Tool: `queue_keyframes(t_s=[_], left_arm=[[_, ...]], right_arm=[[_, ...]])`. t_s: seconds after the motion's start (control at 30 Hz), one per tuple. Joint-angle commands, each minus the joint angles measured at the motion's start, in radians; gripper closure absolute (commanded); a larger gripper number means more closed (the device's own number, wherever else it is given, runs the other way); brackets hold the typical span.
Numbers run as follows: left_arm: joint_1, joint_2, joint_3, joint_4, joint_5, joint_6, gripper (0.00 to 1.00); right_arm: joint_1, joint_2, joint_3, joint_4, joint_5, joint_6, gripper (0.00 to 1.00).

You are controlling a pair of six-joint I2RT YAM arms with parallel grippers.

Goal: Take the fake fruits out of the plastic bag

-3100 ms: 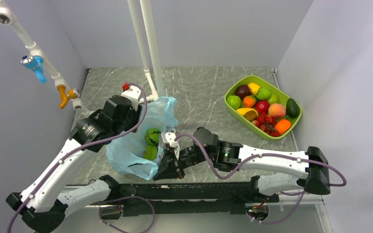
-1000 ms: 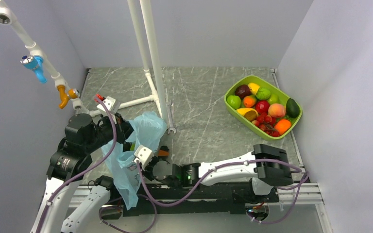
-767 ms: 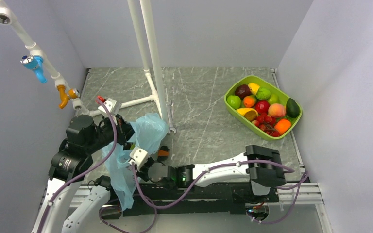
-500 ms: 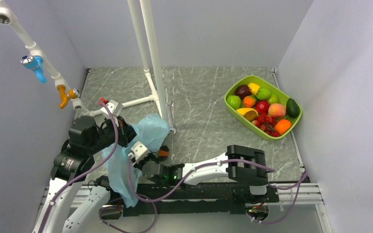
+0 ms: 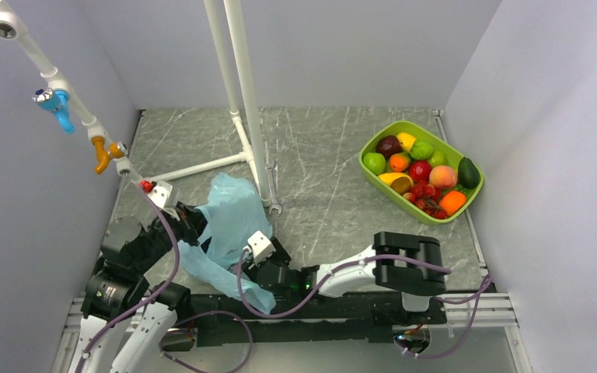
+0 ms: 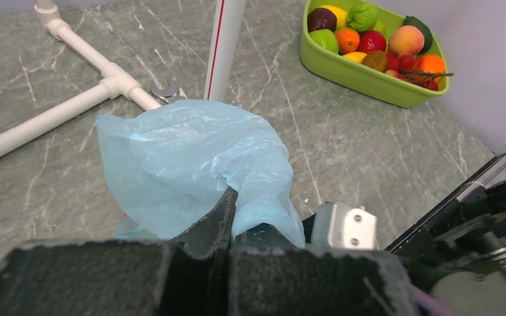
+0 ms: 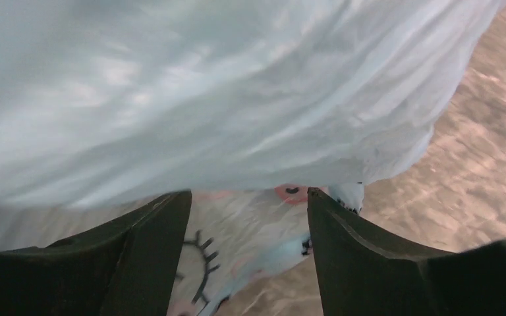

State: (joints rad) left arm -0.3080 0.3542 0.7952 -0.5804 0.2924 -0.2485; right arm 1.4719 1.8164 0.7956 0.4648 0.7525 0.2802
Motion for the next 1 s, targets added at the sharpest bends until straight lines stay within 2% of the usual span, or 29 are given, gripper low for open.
queue_keyframes(t_s=[0.0, 0.03, 0.07, 0.17, 0.2, 0.23, 0.27, 0.3, 0.33, 0.47, 0.57, 0.7, 0.97], left_arm=[[0.004, -0.06, -0.058, 0.095, 0.034, 0.032, 1.0], [0.004, -0.068, -0.065, 0.086, 0.027, 0.036, 1.0], [0.005, -0.064, -0.055, 0.061, 0.019, 0.036, 0.95], [0.005, 0.008, 0.064, -0.109, -0.077, -0.015, 0.5], [0.005, 0.045, 0.115, -0.185, -0.107, -0.036, 0.37], [0.005, 0.09, 0.173, -0.258, -0.12, -0.045, 0.29], [0.005, 0.116, 0.229, -0.334, -0.126, -0.044, 0.13], [0.005, 0.13, 0.275, -0.392, -0.146, -0.051, 0.04], [0.004, 0.135, 0.309, -0.447, -0.164, -0.063, 0.01], [0.005, 0.117, 0.413, -0.594, -0.282, -0.129, 0.01], [0.004, 0.114, 0.458, -0.684, -0.289, -0.187, 0.01], [0.004, 0.094, 0.392, -0.718, -0.198, -0.216, 0.02], [0.004, 0.074, 0.278, -0.658, -0.101, -0.219, 0.0]], right_arm=[[0.02, -0.131, -0.009, 0.109, -0.266, -0.056, 0.3], [0.026, -0.142, 0.006, 0.108, -0.317, -0.063, 0.27], [0.03, -0.153, 0.018, 0.116, -0.372, -0.069, 0.25], [0.035, -0.169, 0.037, 0.159, -0.46, -0.077, 0.2], [0.035, -0.174, 0.041, 0.163, -0.437, -0.071, 0.18], [0.034, -0.177, 0.045, 0.162, -0.403, -0.069, 0.17], [0.035, -0.18, 0.052, 0.154, -0.365, -0.067, 0.15], [0.034, -0.18, 0.06, 0.14, -0.335, -0.057, 0.13], [0.034, -0.179, 0.065, 0.136, -0.315, -0.056, 0.12], [0.033, -0.18, 0.079, 0.163, -0.3, -0.052, 0.12], [0.032, -0.186, 0.109, 0.136, -0.208, 0.007, 0.13], [0.019, -0.189, 0.133, 0.119, -0.111, 0.086, 0.16], [-0.074, -0.144, 0.259, 0.037, -0.132, 0.182, 0.22]])
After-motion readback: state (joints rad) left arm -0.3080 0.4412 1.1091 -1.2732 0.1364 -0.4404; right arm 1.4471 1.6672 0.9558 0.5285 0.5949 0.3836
